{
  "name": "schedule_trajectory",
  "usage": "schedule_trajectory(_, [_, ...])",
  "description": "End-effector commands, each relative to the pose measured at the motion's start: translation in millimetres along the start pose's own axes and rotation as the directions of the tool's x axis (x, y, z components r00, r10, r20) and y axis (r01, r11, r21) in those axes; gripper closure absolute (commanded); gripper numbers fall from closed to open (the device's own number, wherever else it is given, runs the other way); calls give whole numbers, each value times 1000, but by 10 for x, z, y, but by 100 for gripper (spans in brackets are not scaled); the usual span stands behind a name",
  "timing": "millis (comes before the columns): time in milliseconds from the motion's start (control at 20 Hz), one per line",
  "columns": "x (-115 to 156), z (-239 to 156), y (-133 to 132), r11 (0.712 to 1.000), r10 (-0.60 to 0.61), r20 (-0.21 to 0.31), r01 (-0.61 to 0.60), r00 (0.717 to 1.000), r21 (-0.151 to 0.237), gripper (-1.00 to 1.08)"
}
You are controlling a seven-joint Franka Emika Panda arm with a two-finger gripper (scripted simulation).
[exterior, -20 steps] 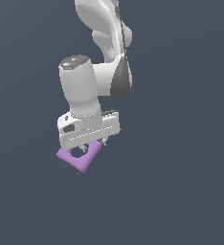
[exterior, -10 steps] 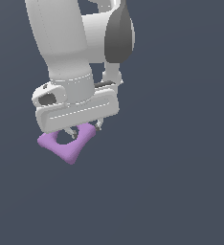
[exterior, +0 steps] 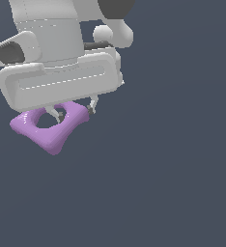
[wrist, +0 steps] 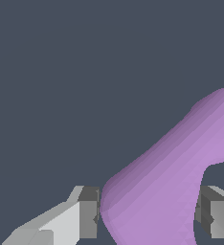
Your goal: Pick up the object and move it to a goal position.
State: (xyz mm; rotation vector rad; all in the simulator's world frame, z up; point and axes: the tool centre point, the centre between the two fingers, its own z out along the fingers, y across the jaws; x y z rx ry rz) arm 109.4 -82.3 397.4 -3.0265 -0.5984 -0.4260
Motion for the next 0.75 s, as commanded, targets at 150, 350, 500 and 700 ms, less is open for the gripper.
schedule_trajectory(150, [101,-254,51,1000,1,1,-1,1000,1,108])
schedule_trajectory(350, [146,-354,71,1000,1,1,-1,1000,1,108])
schedule_trajectory(500, [166,-397,80,1000,1,1,-1,1000,1,108])
schedule_trajectory(700, [175,-416,84,1000,1,1,-1,1000,1,108])
